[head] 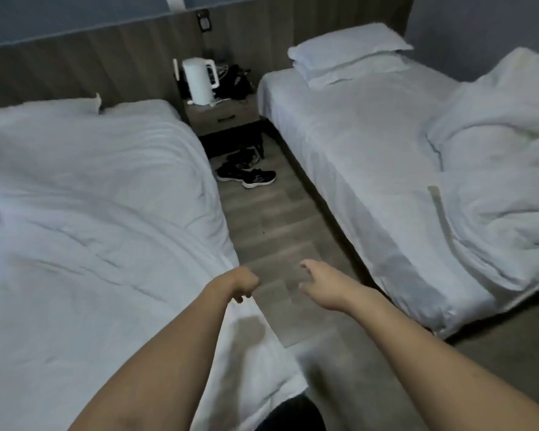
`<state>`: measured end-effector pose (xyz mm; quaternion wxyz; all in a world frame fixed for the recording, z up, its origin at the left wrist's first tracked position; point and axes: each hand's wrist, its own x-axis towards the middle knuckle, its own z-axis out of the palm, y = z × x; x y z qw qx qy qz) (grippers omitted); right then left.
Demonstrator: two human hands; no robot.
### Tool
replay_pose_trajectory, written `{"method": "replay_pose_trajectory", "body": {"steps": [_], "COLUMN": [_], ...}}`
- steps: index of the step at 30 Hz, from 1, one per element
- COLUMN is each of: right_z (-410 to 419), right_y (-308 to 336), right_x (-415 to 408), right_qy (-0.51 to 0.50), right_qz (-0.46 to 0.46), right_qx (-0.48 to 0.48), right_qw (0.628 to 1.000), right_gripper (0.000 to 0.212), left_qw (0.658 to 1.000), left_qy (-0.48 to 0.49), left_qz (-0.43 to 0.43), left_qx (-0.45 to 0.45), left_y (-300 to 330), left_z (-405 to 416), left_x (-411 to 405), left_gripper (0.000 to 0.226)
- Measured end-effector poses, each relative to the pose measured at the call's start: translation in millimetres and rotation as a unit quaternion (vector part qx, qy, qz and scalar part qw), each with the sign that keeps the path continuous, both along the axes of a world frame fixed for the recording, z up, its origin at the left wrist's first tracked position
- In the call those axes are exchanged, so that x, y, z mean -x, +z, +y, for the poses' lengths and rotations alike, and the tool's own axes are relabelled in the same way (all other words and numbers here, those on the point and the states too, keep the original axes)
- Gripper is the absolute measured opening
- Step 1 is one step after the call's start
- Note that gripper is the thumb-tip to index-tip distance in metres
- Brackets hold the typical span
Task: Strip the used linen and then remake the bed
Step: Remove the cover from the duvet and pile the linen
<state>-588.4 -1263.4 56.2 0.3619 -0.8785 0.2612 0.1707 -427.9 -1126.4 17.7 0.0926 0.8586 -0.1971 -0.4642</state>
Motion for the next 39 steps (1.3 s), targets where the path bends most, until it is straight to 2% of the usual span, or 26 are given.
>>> {"method": "replay_pose_trajectory", "body": {"steps": [2, 9, 12, 15, 20, 27, 32, 34, 37, 39], "right_z": [-21.8, -79.6, -102.9, -122.5, -133.5, -98.8, -32.5, -6.6, 29.5, 52.6], "right_y": [5.5, 15.7, 21.1, 21.9, 3.0, -34.8, -80.6, -114.0, -171.7, -205.8], "right_x": [-52.9, -227.1, -298.7, -371.7, -491.0, -669.1, -778.0, -822.3, -885.1, -916.3], "right_qy": [0.060, 0.180, 0.213, 0.237, 0.315, 0.419, 0.494, 0.508, 0.521, 0.534], "right_qz": [-0.013, -0.017, -0.005, -0.013, 0.006, 0.039, 0.099, 0.111, 0.118, 0.119], "right_qx": [0.013, 0.039, 0.056, 0.065, 0.066, 0.069, 0.037, 0.038, 0.045, 0.050], "right_qw": [0.998, 0.983, 0.976, 0.969, 0.947, 0.905, 0.863, 0.853, 0.844, 0.835], "right_gripper": [0.058, 0.054, 0.054, 0.054, 0.053, 0.052, 0.054, 0.054, 0.053, 0.053], "left_qw": [0.995, 0.960, 0.958, 0.937, 0.922, 0.852, 0.804, 0.786, 0.730, 0.730], "left_qy": [0.083, 0.258, 0.272, 0.324, 0.362, 0.511, 0.580, 0.595, 0.628, 0.609], "left_qz": [-0.027, -0.038, -0.015, -0.063, -0.083, -0.112, -0.128, -0.150, -0.194, -0.202], "left_qx": [0.048, 0.106, 0.094, 0.117, 0.113, 0.043, -0.021, -0.075, -0.187, -0.237], "left_y": [10.9, 12.5, 6.4, 2.3, -18.7, -62.5, -124.5, -164.2, -234.0, -270.2], "left_z": [-9.3, -32.2, -51.3, -72.1, -76.7, -19.9, 28.2, 45.9, 76.4, 100.5], "left_x": [-34.5, -166.9, -226.7, -285.2, -374.8, -480.1, -554.8, -593.5, -634.3, -640.1], "left_gripper": [0.017, 0.018, 0.032, 0.043, 0.033, 0.037, 0.055, 0.057, 0.069, 0.071]}}
